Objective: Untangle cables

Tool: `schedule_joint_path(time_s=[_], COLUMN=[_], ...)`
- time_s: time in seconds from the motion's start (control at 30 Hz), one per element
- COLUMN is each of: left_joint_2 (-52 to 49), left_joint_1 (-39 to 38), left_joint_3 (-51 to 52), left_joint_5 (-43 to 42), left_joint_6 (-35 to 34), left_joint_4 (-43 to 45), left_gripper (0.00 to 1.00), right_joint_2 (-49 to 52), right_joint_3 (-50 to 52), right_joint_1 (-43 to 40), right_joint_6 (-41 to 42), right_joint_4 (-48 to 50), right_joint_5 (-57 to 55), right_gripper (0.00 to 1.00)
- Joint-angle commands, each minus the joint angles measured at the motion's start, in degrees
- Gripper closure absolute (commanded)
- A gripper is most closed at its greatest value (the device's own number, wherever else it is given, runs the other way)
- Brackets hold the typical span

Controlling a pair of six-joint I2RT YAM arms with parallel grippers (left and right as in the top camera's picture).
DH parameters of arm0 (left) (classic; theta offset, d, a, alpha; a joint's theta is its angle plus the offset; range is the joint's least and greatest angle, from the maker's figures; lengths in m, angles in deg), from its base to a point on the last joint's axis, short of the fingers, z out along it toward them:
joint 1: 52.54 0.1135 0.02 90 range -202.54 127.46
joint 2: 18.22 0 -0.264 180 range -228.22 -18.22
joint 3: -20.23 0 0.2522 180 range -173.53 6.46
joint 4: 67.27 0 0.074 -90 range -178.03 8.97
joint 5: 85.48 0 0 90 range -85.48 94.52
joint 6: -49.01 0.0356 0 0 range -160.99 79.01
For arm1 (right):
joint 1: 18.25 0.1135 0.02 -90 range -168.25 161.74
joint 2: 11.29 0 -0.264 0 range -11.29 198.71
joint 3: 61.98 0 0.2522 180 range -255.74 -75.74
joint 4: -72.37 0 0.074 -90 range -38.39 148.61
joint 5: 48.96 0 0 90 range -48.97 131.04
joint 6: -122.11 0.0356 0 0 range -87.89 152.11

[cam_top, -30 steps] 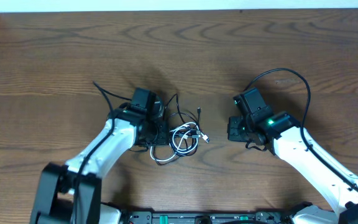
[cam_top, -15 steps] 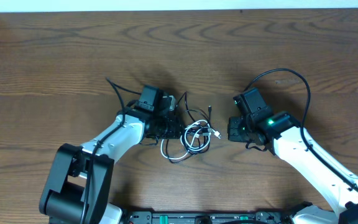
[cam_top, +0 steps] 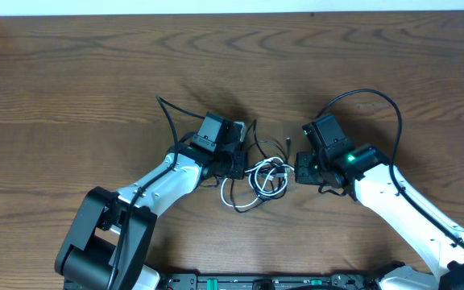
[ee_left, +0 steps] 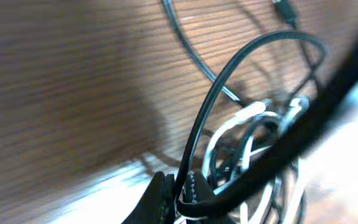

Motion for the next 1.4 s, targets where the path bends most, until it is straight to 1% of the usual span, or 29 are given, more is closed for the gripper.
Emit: schedule_joint_path(time_s=[0.0, 0.1, 0.2, 0.23, 0.47, 0.53, 0.67, 0.9, 0.97, 1.03, 1.07, 1.1, 1.17, 1.23, 1.3, 1.37], left_joint_2=[0.0, 1.46, 3.21, 3.69, 5.22, 5.22, 5.22, 5.22, 5.22, 5.22, 5.22, 5.22, 5.22, 5.22, 5.22, 5.22], left_joint_1=[-0.24, -0.24, -0.24, -0.24, -0.24, -0.26, -0.63, -2.54, -2.6, -2.6, -2.6, -2.58, -2.58, -2.54, -2.54, -2.4], left_joint_3=[0.17, 0.17, 0.17, 0.17, 0.17, 0.17, 0.2, 0.22, 0.22, 0.22, 0.22, 0.22, 0.22, 0.22, 0.22, 0.22], left_joint_5=[-12.5, -22.14, -26.95, -27.54, -27.85, -27.76, -27.69, -23.02, -22.84, -22.84, -22.84, -22.84, -22.77, -19.87, -14.99, -6.29], left_joint_6=[0.09, -1.84, -2.95, -3.17, -3.98, -3.96, -3.96, -3.96, -3.93, -3.93, -3.93, -3.89, -2.34, -1.4, 0.46, 0.61], left_joint_4=[2.36, 5.42, 7.15, 7.54, 8.2, 8.2, 8.17, 7.76, 7.76, 7.74, 7.54, 7.3, 5.97, 2.89, -1.07, -6.16], left_gripper=[0.92, 0.92, 0.93, 0.92, 0.92, 0.93, 0.92, 0.92, 0.92, 0.93, 0.92, 0.93, 0.93, 0.93, 0.93, 0.92], right_joint_2=[-0.46, -0.46, -0.46, -0.46, 0.46, 0.96, 2.6, 6.64, 7.67, 9.01, 9.57, 10.6, 11.17, 11.1, 10.62, 7.96], right_joint_3=[-0.11, -0.11, -0.11, -0.11, -0.07, 0.02, 0.24, 1.09, 1.11, 1.62, 1.79, 2.12, 2.23, 2.16, 1.81, 0.68], right_joint_1=[0.09, 0.09, 0.09, 0.13, 1.99, 2.36, 2.4, 4.57, 5.05, 5.14, 5.14, 5.11, 5.11, 5.05, 4.5, 2.82], right_joint_6=[-0.72, -0.74, -0.74, -0.74, -0.79, -2.05, -2.23, -2.54, -3.32, -3.3, -3.3, -3.28, -3.28, -3.34, -4.35, -8.37], right_joint_4=[0.17, 1.31, 2.6, 2.75, 2.67, 1.99, 0.96, 0.72, 0.7, 0.46, 0.5, 0.52, 0.28, 0.48, 0.17, -1.46], right_joint_5=[2.01, 7.5, 10.25, 10.73, 12.9, 12.46, 12.13, 12.48, 11.89, 10.49, 9.99, 8.9, 7.69, 7.34, 7.96, 11.13], right_gripper=[0.73, 0.68, 0.67, 0.65, 0.65, 0.67, 0.69, 0.7, 0.76, 0.88, 0.96, 0.99, 0.99, 0.99, 0.99, 0.99])
